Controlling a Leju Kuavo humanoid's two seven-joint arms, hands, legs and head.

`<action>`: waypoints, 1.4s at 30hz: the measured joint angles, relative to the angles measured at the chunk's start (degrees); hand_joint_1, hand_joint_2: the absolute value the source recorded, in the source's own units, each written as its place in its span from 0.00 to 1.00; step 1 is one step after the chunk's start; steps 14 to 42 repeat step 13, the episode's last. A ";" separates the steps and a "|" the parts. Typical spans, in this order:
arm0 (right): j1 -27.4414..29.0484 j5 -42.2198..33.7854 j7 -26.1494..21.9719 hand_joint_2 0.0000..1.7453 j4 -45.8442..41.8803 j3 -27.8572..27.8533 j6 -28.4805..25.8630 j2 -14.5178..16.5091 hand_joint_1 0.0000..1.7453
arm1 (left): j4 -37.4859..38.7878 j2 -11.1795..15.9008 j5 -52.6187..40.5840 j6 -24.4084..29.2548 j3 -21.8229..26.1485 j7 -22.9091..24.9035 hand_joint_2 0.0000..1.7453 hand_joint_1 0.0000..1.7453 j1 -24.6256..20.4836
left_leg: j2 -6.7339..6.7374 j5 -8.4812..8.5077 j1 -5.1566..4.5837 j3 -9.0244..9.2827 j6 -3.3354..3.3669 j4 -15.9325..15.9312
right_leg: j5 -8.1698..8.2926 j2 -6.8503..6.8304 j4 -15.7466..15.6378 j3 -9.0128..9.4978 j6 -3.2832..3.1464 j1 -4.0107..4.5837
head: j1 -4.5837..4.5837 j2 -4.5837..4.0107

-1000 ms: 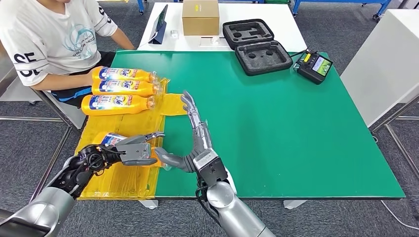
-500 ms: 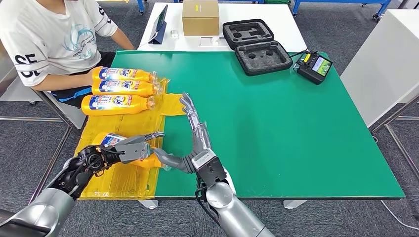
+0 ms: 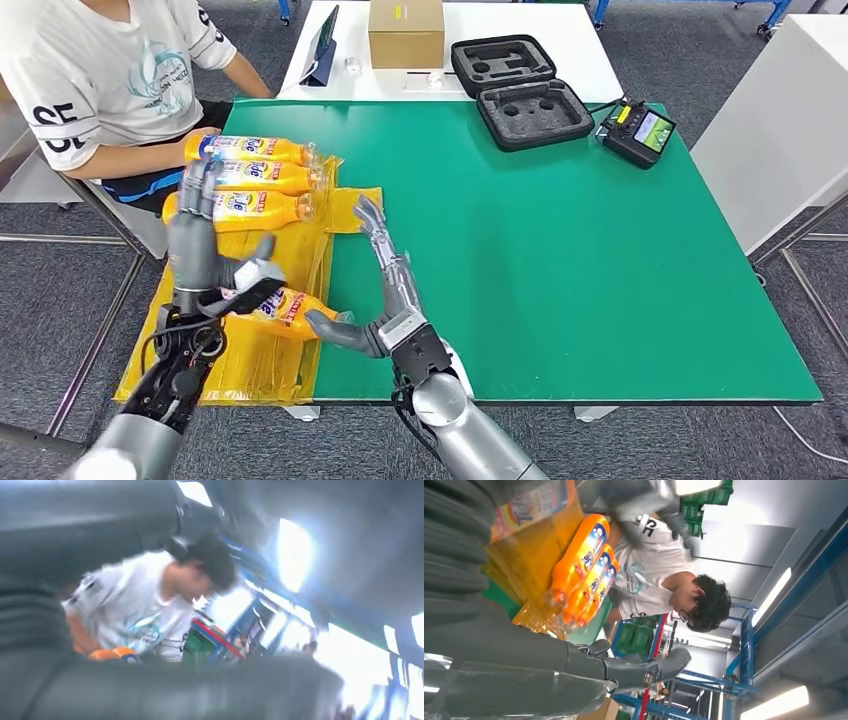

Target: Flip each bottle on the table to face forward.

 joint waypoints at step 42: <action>0.03 -0.59 -0.01 1.00 -1.41 3.02 -5.39 -0.15 0.00 | -21.95 -3.39 18.95 -5.57 6.40 -0.14 1.00 0.00 7.39 | 0.14 -0.04 0.03 -0.14 -0.04 -0.01 | 0.00 0.16 -0.01 -0.22 -0.01 0.02 | -0.02 0.00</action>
